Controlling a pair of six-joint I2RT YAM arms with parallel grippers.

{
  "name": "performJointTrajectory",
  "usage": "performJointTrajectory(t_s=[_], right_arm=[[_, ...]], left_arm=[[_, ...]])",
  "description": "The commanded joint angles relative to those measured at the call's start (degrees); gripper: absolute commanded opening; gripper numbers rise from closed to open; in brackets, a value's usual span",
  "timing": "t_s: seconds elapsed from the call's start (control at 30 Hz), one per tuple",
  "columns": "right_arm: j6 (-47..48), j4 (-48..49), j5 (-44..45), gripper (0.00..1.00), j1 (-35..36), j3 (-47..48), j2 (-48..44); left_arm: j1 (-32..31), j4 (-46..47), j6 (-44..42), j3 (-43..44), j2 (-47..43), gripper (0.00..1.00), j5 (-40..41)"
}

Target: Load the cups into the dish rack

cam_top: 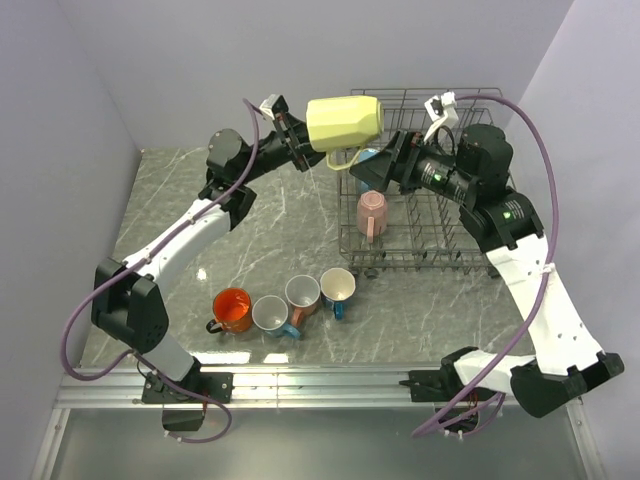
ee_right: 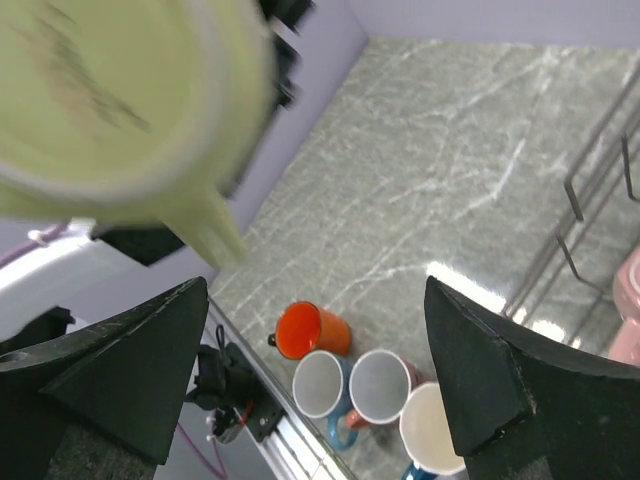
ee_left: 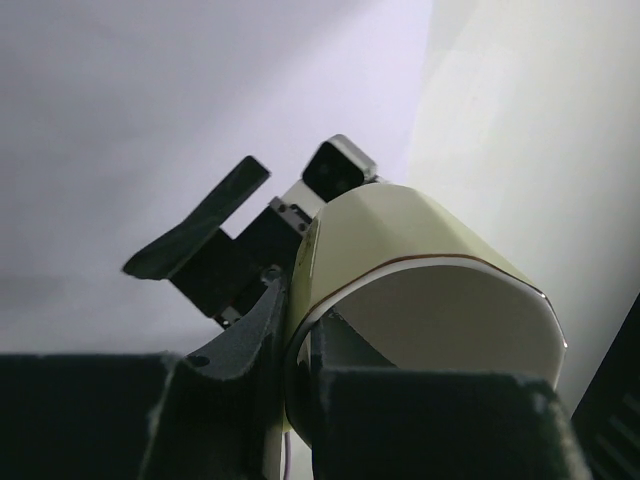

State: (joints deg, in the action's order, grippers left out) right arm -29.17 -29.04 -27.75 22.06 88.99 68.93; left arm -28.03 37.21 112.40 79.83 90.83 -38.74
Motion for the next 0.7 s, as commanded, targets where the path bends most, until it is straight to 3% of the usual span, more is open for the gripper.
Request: performJointTrajectory(t_s=[0.0,0.13,0.37,0.53,0.67], right_arm=[[-0.89,6.44,-2.04,0.94,-0.18,3.38,1.38],[-3.52,10.3,-3.28,0.9,-0.27,3.38,2.35],[-7.74,17.43,-4.77,0.7,-0.27,1.89,3.5],[-10.91,21.91,-5.74,0.4,-0.27,-1.62,2.62],[-12.31,23.67,-6.35,0.05,-0.27,-4.87,0.86]], left_arm=[[-0.79,6.65,15.66,0.06,-0.21,0.0,2.0],[-2.46,5.77,15.48,1.03,0.58,0.0,2.18],[-5.36,6.38,16.01,0.5,1.54,0.0,3.06],[-7.03,6.39,16.27,-0.91,1.55,0.0,3.23],[-7.56,5.51,15.57,-1.7,1.11,0.0,3.32]])
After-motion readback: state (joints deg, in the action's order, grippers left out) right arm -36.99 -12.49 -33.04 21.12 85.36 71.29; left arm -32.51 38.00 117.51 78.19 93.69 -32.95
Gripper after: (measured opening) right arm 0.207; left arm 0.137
